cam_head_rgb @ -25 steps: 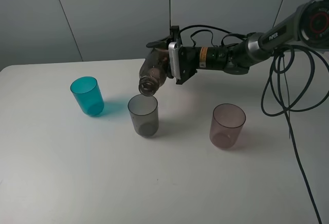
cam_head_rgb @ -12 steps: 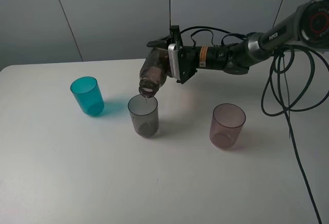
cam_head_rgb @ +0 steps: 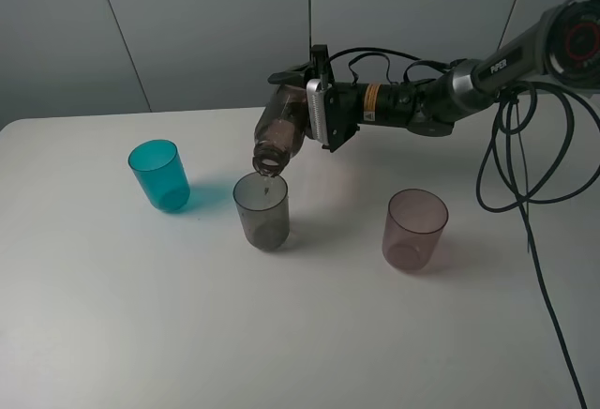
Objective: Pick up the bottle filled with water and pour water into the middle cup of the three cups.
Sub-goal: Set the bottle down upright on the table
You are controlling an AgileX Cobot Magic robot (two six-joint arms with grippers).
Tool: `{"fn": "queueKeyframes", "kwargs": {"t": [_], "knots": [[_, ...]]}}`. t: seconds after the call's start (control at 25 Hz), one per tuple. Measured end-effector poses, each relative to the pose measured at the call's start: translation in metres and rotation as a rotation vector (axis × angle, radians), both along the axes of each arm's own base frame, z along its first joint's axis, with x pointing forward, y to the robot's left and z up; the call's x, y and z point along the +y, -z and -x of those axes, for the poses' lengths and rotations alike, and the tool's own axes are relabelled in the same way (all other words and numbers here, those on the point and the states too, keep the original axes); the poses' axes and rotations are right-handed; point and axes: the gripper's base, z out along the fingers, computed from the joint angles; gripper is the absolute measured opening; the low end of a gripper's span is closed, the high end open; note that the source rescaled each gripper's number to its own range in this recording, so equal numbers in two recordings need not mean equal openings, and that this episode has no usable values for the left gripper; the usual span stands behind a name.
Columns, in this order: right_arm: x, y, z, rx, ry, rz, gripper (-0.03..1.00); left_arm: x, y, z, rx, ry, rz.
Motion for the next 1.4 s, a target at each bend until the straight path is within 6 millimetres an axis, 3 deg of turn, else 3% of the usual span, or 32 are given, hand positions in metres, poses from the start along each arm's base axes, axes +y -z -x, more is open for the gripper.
{"fn": "queueKeyframes", "kwargs": {"t": [1.4], "knots": [[0.0000, -0.0055, -0.0009, -0.043, 0.001, 0.006, 0.05, 0.0000, 0.0000, 0.0000, 0.000, 0.000, 0.000]]}}
